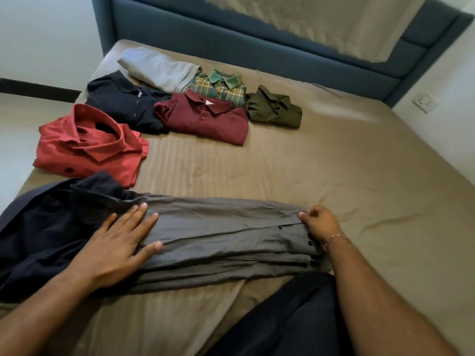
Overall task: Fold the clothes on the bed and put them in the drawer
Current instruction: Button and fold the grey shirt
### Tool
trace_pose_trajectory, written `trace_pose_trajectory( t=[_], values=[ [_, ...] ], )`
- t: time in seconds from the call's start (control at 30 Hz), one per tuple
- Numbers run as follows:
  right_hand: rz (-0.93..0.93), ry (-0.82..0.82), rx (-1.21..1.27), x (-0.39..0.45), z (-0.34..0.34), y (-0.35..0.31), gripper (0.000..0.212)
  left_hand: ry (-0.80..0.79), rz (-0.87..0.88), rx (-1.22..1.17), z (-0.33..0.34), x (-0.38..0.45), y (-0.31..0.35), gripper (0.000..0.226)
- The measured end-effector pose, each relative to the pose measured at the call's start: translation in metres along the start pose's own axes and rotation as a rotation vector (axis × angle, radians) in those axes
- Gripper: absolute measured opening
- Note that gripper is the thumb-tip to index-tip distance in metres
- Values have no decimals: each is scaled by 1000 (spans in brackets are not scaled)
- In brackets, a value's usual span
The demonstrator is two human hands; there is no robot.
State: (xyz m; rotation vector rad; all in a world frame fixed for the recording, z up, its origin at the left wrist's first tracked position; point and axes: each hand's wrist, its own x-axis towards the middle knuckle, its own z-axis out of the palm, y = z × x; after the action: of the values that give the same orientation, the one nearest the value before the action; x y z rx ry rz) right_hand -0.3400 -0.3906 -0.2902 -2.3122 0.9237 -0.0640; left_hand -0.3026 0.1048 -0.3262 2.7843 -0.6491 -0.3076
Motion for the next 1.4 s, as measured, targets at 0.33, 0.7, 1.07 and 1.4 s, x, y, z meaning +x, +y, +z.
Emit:
trace_pose_trajectory(
  t=[0.33,0.7,1.07,1.4],
  values=[
    [516,-130,335,-20,-36,29,42,254,336,-124,0,44,146,76],
    [245,-417,576,-24,-22,23,37,18,294,35,84,93,264,85],
    [37,-327,614,-41,-30,-29,29,33,283,-296,73,97,252,85],
    [-487,-341,323,-127,28,-138,15,172,-315,-2225,22,67,195,53]
  ],
)
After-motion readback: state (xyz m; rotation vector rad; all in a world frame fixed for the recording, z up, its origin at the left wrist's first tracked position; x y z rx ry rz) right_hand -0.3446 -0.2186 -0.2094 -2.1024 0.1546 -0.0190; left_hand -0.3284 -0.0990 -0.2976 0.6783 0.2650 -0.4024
